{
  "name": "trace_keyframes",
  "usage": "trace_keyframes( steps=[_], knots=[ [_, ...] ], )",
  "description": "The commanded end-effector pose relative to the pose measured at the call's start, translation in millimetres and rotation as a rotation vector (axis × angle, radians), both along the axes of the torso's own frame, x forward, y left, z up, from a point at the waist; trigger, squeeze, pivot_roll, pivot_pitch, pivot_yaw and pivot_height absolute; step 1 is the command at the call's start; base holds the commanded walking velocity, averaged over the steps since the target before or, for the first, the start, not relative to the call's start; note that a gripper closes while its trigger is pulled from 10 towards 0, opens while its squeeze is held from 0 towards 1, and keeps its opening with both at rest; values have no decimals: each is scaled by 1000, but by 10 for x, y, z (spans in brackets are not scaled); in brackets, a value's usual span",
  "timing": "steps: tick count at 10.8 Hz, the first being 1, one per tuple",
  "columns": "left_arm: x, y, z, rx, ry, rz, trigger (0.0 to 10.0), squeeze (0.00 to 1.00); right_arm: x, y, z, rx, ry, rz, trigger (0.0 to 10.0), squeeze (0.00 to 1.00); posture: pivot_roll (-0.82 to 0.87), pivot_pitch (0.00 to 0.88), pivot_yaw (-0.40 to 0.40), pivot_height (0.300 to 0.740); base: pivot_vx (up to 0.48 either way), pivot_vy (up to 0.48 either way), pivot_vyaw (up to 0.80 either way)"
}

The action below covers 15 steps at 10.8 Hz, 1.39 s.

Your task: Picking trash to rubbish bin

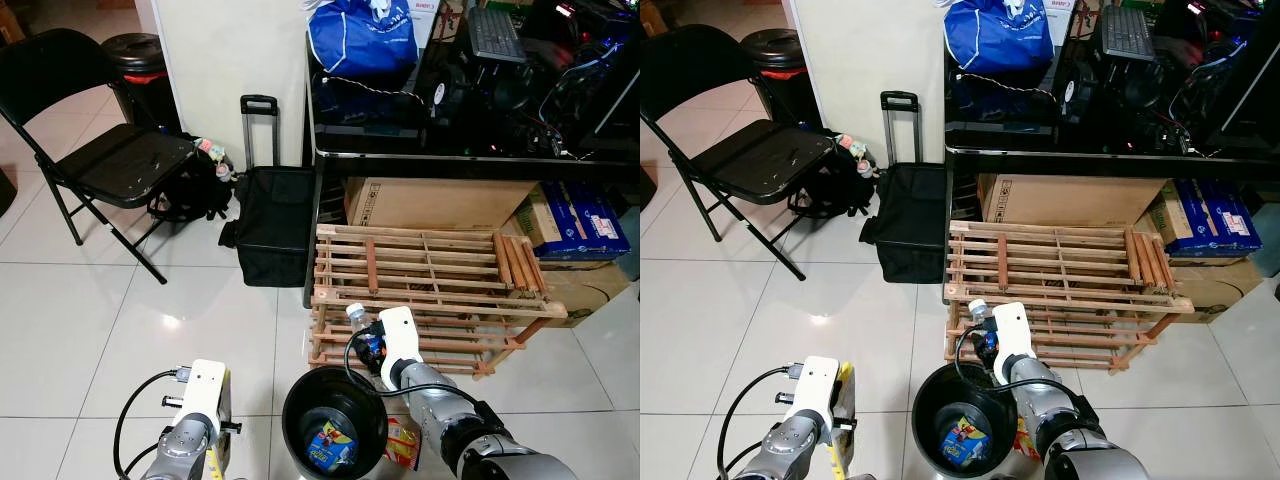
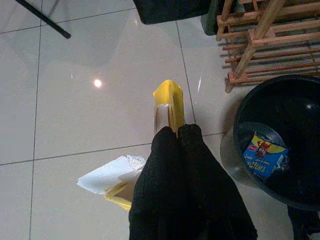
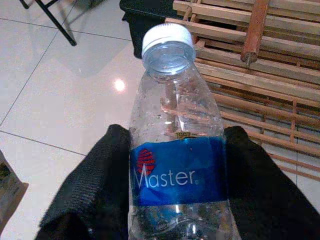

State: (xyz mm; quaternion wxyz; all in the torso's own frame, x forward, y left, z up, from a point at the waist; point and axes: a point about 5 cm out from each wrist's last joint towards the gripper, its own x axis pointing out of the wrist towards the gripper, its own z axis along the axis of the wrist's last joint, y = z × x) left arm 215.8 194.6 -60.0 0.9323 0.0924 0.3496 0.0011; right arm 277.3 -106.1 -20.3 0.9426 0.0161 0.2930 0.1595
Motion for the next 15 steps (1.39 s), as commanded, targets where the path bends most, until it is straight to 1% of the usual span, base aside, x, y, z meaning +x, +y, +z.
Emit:
trace_keyframes(
  steps=[1,7,8,9,15],
  knots=[
    [9,-4,2,0,1,10,10000,0,-22,-28,-22,5,12,-6,10000,1000,77,33,-58,740,0,0,0],
    [14,-6,4,-2,0,11,10000,0,-16,-30,-16,7,9,-8,10000,1000,77,33,-58,740,0,0,0],
    [15,-5,5,-2,1,11,10000,0,-15,-33,-17,-1,9,-7,10000,729,77,33,-57,740,0,0,0],
    [17,-4,6,-2,1,11,10000,0,-14,-44,-18,-11,7,-8,10000,0,76,32,-56,740,0,0,0],
    [38,-13,19,-1,-8,9,10000,0,-5,-128,-18,-31,3,-33,10000,0,75,25,-56,740,0,0,0]
  ],
)
